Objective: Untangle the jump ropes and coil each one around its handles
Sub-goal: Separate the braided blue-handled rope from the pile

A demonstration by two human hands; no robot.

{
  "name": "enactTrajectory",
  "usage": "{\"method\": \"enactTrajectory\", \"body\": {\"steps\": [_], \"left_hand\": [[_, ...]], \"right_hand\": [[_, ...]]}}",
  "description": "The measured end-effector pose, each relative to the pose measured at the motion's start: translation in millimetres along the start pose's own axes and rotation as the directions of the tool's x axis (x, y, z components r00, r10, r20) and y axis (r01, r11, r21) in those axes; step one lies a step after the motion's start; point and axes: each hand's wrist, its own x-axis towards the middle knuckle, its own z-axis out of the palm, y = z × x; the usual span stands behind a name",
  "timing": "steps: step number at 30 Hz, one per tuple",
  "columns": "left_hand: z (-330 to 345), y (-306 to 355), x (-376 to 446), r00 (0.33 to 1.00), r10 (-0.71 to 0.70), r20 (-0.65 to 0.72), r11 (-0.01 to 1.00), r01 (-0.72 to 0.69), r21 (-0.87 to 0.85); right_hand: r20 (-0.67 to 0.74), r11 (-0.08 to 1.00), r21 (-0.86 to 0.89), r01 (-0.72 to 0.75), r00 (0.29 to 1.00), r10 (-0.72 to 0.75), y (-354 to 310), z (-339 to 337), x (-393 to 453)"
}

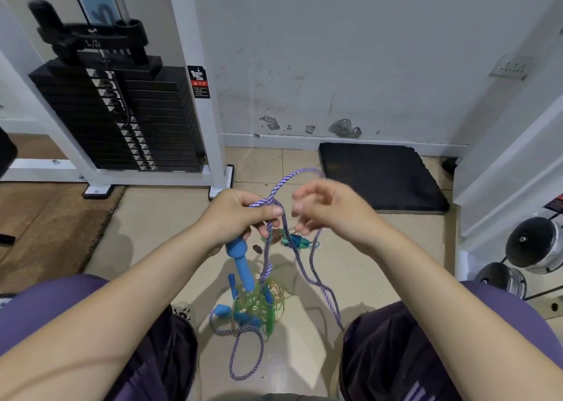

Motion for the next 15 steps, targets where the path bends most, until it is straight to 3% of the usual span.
{"method": "enactTrajectory", "body": {"steps": [2, 5, 8, 11, 15], "left_hand": [[3, 5, -1, 1.0, 0.018, 0.021, 0.987, -0.015, -0.159], [4, 10, -4, 0.997, 0.045, 0.063, 0.942, -0.021, -0.335], [0, 15, -5, 0.995, 0.077, 0.055, 0.934, -0.052, -0.354], [-11, 13, -3, 0.995, 0.072, 0.065, 0.986, -0.061, -0.152], [-12, -2, -5, 0.959, -0.054, 0.279, 0.944, -0.042, 0.328]], "right_hand": [[0.107, 0.988, -0.13, -0.082, 0.99, 0.096, 11, 9, 0], [0.172, 0.957, -0.278, -0.086, 0.976, 0.137, 23, 24, 2], [0.177, 0.95, -0.31, -0.03, 0.98, 0.089, 23, 29, 4], [0.142, 0.991, -0.13, 0.022, 0.99, -0.004, 10, 25, 2], [0.039, 0.978, 0.17, 0.119, 0.991, -0.127, -8, 13, 0]]}}
